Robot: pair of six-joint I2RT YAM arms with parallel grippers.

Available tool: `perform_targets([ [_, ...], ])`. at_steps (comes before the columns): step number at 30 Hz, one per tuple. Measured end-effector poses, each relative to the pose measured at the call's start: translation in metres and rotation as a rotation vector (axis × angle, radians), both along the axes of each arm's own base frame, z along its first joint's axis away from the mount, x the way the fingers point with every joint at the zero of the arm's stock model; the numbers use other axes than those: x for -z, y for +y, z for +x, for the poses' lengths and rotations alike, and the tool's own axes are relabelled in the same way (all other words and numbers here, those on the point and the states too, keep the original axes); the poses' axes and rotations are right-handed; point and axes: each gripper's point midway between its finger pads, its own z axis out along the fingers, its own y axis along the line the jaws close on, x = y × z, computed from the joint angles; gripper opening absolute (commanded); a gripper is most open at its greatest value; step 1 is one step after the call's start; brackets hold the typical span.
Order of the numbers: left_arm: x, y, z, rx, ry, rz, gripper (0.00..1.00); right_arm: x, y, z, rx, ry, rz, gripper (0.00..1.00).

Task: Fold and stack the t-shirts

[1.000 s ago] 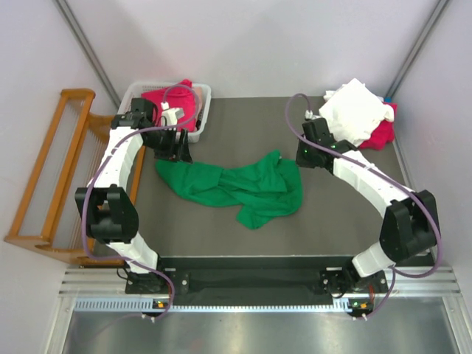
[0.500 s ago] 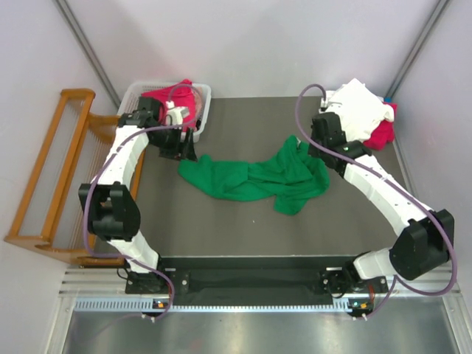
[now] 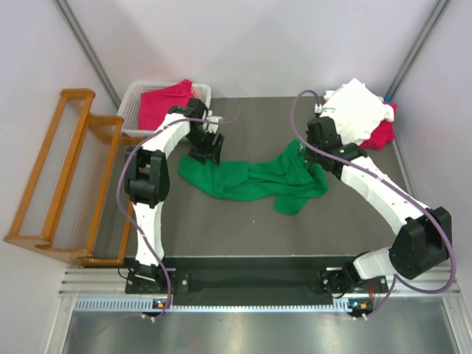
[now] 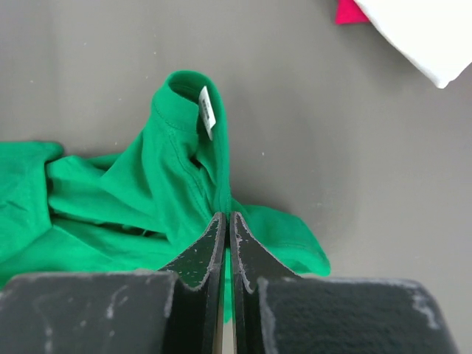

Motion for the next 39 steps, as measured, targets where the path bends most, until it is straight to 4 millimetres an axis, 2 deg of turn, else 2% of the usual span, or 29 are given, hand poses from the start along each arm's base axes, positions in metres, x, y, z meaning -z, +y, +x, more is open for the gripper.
perform_targets([
  [3,-0.005,0.008,0.023,-0.046,-0.029,-0.017,0.68,0.0,0.002,-0.001,-0.005,0.001,0.001,0.0],
  [6,-0.013,0.009,0.029,-0.061,-0.046,-0.027,0.6,0.004,0.002,-0.002,-0.007,0.009,-0.002,0.0],
  [8,-0.015,0.006,0.029,-0.061,-0.048,-0.032,0.49,0.007,0.001,-0.004,-0.008,0.016,-0.005,0.0],
  [9,-0.015,0.005,0.028,-0.062,-0.043,-0.031,0.48,0.008,0.001,-0.004,-0.008,0.018,-0.005,0.0],
  [11,-0.014,0.004,0.026,-0.061,-0.036,-0.027,0.49,0.007,0.001,-0.004,-0.009,0.017,-0.004,0.0],
  [12,-0.013,0.004,0.025,-0.058,-0.033,-0.026,0.56,0.007,0.001,-0.004,-0.009,0.018,-0.004,0.0],
  [15,-0.01,0.003,0.021,-0.055,-0.022,-0.022,0.68,0.007,0.001,-0.004,-0.01,0.018,-0.005,0.0],
  [18,-0.008,0.005,0.019,-0.056,-0.013,-0.011,0.73,0.007,0.001,-0.004,-0.011,0.018,-0.007,0.0],
  [24,-0.007,0.014,0.023,-0.075,-0.02,0.009,0.73,0.007,0.001,-0.004,-0.012,0.018,-0.008,0.0],
  [30,-0.002,0.032,0.031,-0.123,-0.016,0.015,0.69,0.007,0.001,-0.004,-0.012,0.018,-0.008,0.0],
  [34,0.003,0.036,0.038,-0.141,-0.013,0.022,0.58,0.007,0.001,-0.004,-0.012,0.018,-0.008,0.0],
  [35,0.004,0.035,0.04,-0.142,-0.015,0.019,0.51,0.007,0.001,-0.004,-0.012,0.018,-0.007,0.0],
  [39,0.008,0.032,0.041,-0.142,-0.006,0.014,0.33,0.007,0.001,-0.004,-0.012,0.018,-0.007,0.0],
])
